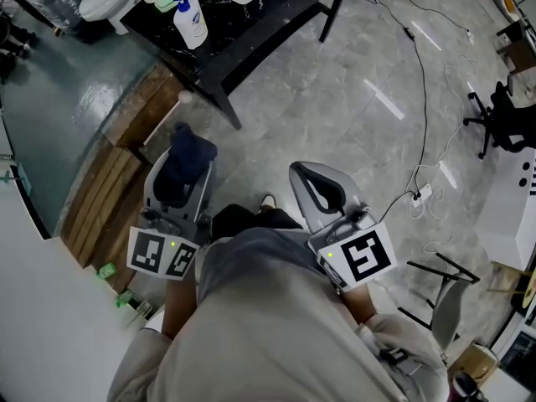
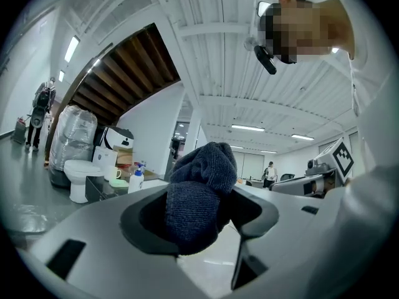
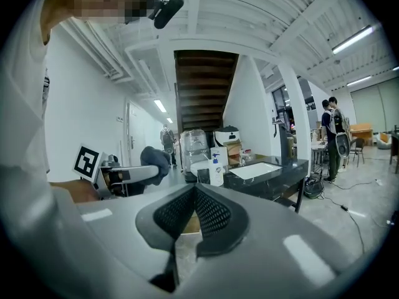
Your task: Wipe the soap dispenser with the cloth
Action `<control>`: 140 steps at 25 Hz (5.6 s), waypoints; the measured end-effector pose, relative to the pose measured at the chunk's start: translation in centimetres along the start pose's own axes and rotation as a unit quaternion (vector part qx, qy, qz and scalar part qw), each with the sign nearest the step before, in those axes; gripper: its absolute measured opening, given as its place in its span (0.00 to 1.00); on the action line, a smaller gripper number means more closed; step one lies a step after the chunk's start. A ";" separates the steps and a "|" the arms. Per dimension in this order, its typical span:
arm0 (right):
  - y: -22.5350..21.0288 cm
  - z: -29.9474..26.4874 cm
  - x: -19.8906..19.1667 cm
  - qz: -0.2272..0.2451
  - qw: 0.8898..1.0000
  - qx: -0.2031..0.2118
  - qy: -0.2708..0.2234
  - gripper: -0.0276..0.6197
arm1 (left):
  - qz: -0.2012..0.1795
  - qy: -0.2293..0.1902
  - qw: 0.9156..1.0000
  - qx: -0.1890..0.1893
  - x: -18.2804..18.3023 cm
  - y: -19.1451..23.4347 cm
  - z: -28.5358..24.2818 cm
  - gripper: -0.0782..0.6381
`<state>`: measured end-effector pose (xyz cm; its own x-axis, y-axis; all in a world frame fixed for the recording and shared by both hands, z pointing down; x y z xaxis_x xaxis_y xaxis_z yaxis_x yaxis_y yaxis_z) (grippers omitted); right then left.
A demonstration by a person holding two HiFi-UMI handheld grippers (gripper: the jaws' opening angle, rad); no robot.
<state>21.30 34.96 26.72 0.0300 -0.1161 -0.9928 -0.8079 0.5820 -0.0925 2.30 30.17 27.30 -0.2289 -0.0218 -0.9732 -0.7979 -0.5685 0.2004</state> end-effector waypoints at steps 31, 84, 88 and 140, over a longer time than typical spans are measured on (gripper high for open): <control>-5.1 -3.2 0.6 -0.006 1.000 0.007 -0.003 0.05 | 0.019 0.024 0.999 0.006 -1.4 2.4 -6.1 0.45; -8.6 -38.6 5.4 0.016 0.998 0.066 0.013 0.05 | 0.042 0.014 0.999 -0.007 2.6 31.3 -21.5 0.45; -8.6 -39.0 5.5 0.020 0.998 0.063 0.018 0.05 | 0.047 0.007 0.999 -0.006 2.9 32.3 -21.8 0.45; -11.9 -48.3 -1.2 0.034 0.982 0.146 0.117 0.24 | -0.110 0.189 0.973 -0.078 -5.3 33.8 -25.7 0.46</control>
<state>2.43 -10.74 32.68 -0.1815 -0.2303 -0.9560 -0.5989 0.7970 -0.0783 -9.11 -10.12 36.35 0.1822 -0.1692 -0.9686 -0.7036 -0.7105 -0.0083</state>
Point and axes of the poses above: the fingertips, and each gripper's own axes: z backward along the fingers, y to its left, x out of its top, the point moved 4 cm from there along z, backward along the fingers, and after that the axes turned 8 degrees about -y, right-handed, at the moved point
